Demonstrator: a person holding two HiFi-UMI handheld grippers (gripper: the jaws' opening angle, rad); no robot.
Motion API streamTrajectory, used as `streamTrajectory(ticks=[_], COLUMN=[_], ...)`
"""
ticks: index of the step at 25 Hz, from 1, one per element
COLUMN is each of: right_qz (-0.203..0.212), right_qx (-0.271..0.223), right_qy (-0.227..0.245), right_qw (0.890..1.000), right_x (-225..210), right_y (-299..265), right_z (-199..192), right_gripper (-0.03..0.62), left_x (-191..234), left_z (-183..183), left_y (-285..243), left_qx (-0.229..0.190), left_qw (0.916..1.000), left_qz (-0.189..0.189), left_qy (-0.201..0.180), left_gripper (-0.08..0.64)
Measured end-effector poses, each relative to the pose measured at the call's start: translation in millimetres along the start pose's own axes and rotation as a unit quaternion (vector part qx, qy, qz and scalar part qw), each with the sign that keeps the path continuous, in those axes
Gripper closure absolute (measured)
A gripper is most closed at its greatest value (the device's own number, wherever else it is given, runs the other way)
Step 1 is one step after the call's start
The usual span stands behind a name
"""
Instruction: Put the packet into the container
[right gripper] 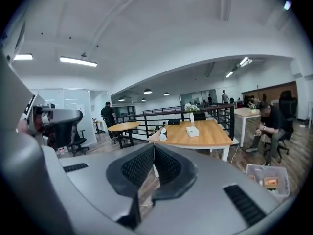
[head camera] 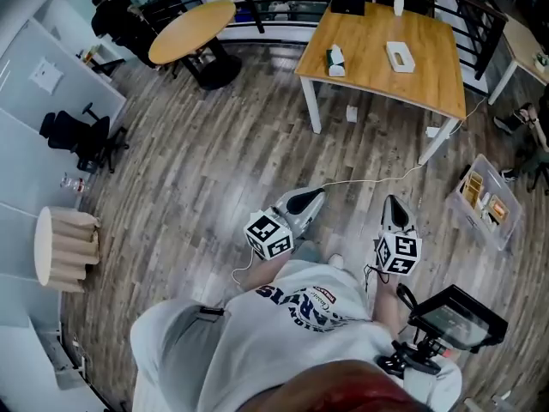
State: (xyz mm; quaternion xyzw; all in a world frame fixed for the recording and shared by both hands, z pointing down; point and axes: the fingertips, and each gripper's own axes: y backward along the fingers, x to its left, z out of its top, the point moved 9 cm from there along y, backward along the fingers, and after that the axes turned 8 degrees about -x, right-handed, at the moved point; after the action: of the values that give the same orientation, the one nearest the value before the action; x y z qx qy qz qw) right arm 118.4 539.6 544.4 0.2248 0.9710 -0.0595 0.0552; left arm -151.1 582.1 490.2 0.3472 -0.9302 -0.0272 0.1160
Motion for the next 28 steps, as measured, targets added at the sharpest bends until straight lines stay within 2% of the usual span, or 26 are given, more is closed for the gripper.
streamTrajectory(ticks=[3, 8, 16, 19, 22, 28], right_qz=[0.014, 0.020, 0.004, -0.021, -0.044, -0.058], right_qx=[-0.016, -0.026, -0.013, -0.003, -0.001, 0.012], right_qy=[0.024, -0.002, -0.023, -0.023, -0.025, -0.009], right_qw=[0.999, 0.999, 1.000, 1.000, 0.999, 0.998], right_x=[-4.4, -12.0, -16.8, -27.1, -33.3, -50.6], right_y=[0.5, -7.7, -6.8, -7.7, -13.9, -50.5], right_z=[9.7, 14.6, -1.7, -7.1, -7.6, -2.4], right_gripper=[0.583, 0.583, 0.584, 0.584, 0.584, 0.584], left_x=[-4.4, 2.4, 13.1, 21.8, 38.4, 77.7], left_z=[11.3, 30.1, 17.8, 12.1, 11.1, 8.7], left_y=[2.6, -2.5, -26.7, -48.0, -63.0, -83.2], left_qx=[-0.028, -0.048, -0.054, -0.058, -0.057, -0.058], left_qw=[0.9993, 0.9978, 0.9981, 0.9980, 0.9978, 0.9980], left_qz=[0.006, 0.020, 0.005, -0.014, -0.028, -0.025], left_qy=[-0.024, -0.041, -0.028, -0.022, -0.019, -0.006], left_gripper=[0.555, 0.555, 0.555, 0.555, 0.555, 0.555])
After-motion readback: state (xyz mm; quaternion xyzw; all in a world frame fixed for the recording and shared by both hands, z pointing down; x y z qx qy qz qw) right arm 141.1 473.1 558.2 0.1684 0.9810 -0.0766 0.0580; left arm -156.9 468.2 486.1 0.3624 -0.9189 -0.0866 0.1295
